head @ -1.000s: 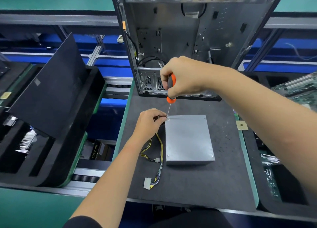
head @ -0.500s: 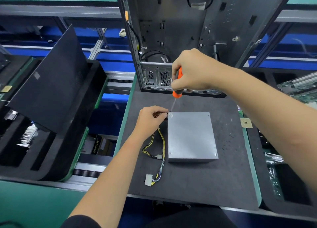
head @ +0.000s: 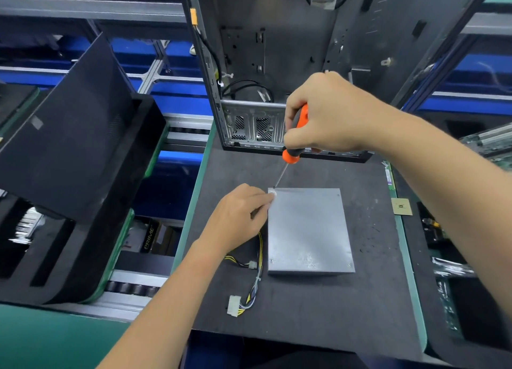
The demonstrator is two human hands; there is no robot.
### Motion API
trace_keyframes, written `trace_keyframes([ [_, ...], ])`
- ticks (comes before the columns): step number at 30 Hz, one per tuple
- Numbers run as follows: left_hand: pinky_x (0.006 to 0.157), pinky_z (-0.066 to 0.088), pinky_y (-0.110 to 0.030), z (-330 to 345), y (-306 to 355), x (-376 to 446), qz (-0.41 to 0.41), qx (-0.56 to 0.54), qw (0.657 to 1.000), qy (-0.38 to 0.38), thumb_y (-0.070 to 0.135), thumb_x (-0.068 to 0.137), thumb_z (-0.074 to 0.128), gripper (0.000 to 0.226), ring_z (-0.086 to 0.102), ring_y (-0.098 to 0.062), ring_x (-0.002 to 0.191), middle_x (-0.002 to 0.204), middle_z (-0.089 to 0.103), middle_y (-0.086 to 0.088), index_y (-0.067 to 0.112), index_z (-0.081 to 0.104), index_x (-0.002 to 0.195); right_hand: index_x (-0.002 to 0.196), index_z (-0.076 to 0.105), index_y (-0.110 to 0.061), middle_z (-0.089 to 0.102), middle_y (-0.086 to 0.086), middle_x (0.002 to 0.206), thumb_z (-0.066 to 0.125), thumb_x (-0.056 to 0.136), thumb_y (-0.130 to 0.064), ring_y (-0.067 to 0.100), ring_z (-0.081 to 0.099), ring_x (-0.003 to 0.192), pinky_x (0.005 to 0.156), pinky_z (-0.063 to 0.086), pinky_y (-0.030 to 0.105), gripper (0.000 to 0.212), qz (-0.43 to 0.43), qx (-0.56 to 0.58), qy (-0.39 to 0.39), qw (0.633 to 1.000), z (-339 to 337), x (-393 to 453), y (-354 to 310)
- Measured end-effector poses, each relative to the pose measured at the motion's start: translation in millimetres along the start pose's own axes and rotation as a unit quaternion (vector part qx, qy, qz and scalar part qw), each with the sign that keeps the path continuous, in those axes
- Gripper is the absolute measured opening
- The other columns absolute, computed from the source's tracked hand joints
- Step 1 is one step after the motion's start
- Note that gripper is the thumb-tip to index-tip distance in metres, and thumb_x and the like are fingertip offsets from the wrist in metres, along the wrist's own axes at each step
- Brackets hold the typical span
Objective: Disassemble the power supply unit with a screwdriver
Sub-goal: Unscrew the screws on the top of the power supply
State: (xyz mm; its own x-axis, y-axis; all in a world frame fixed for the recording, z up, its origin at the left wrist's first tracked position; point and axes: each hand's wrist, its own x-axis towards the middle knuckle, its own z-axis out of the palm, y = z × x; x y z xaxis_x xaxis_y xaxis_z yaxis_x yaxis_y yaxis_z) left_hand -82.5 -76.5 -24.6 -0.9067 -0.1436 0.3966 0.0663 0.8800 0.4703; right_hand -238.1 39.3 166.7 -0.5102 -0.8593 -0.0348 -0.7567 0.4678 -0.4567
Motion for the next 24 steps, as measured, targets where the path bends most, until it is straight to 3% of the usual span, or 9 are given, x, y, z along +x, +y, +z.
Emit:
trace_keyframes([
  [3, 0.073, 0.048, -0.025, 1, 1, -2, -0.035, -0.037, 0.999, 0.011, 0.013, 0.088, 0.065, 0.016, 0.059, -0.016, 0.082, 0.089, 0.071, 0.005, 0.013, 0.074, 0.101, 0.064, 0.068, -0.013, 0.058, -0.012, 0.043, 0.068, 0.064, -0.02, 0.005, 0.051, 0.042, 0.034, 0.033, 0.011, 0.007, -0.012, 0.017, -0.014, 1.0, 4, -1, -2],
  [5, 0.075, 0.048, -0.021, 2, 5, -3, -0.115, -0.104, 0.987, 0.039, 0.014, 0.086, 0.066, 0.013, 0.06, -0.009, 0.081, 0.086, 0.071, 0.009, 0.019, 0.075, 0.095, 0.064, 0.068, -0.011, 0.059, -0.011, 0.043, 0.068, 0.063, -0.02, 0.007, 0.051, 0.042, 0.035, 0.034, 0.013, 0.009, -0.019, 0.017, -0.015, 1.0, 6, -1, -3],
  [7, 0.072, 0.05, -0.017, 2, 8, -1, -0.221, -0.195, 0.953, 0.066, 0.015, 0.084, 0.068, 0.016, 0.062, -0.004, 0.078, 0.081, 0.07, 0.014, 0.029, 0.073, 0.086, 0.064, 0.067, -0.009, 0.06, -0.009, 0.044, 0.067, 0.063, -0.019, 0.009, 0.055, 0.041, 0.037, 0.036, 0.013, 0.01, -0.022, 0.026, -0.022, 0.999, 7, -1, -3],
  [9, 0.068, 0.052, -0.018, 2, 8, 2, -0.277, -0.253, 0.924, 0.067, 0.014, 0.084, 0.068, 0.021, 0.063, -0.002, 0.075, 0.079, 0.07, 0.015, 0.034, 0.07, 0.085, 0.065, 0.067, -0.009, 0.06, -0.009, 0.044, 0.067, 0.063, -0.019, 0.011, 0.058, 0.043, 0.037, 0.037, 0.012, 0.01, -0.023, 0.034, -0.025, 0.999, 7, -1, -3],
  [13, 0.068, 0.046, -0.011, 2, 8, 8, -0.273, -0.247, 0.929, 0.037, 0.01, 0.085, 0.066, 0.016, 0.063, 0.0, 0.074, 0.081, 0.071, 0.013, 0.023, 0.075, 0.09, 0.063, 0.068, -0.009, 0.061, -0.007, 0.044, 0.066, 0.063, -0.018, 0.007, 0.055, 0.04, 0.037, 0.038, 0.011, 0.009, -0.022, 0.04, -0.027, 0.999, 6, -2, -2],
  [17, 0.066, 0.04, -0.006, 2, 7, 10, -0.266, -0.238, 0.934, 0.022, 0.013, 0.085, 0.067, 0.014, 0.059, 0.003, 0.073, 0.082, 0.07, 0.016, 0.024, 0.076, 0.089, 0.062, 0.068, -0.011, 0.062, -0.004, 0.045, 0.067, 0.063, -0.018, 0.007, 0.056, 0.041, 0.037, 0.039, 0.013, 0.007, -0.02, 0.036, -0.024, 0.999, 6, -2, -3],
  [24, 0.07, 0.046, -0.012, 0, 6, 12, -0.247, -0.234, 0.94, 0.013, 0.014, 0.084, 0.069, 0.013, 0.063, -0.001, 0.081, 0.086, 0.071, 0.014, 0.023, 0.077, 0.09, 0.065, 0.067, -0.012, 0.059, -0.01, 0.044, 0.067, 0.065, -0.018, 0.005, 0.057, 0.039, 0.036, 0.039, 0.012, 0.006, -0.013, 0.029, -0.015, 0.999, 4, 0, -1],
])
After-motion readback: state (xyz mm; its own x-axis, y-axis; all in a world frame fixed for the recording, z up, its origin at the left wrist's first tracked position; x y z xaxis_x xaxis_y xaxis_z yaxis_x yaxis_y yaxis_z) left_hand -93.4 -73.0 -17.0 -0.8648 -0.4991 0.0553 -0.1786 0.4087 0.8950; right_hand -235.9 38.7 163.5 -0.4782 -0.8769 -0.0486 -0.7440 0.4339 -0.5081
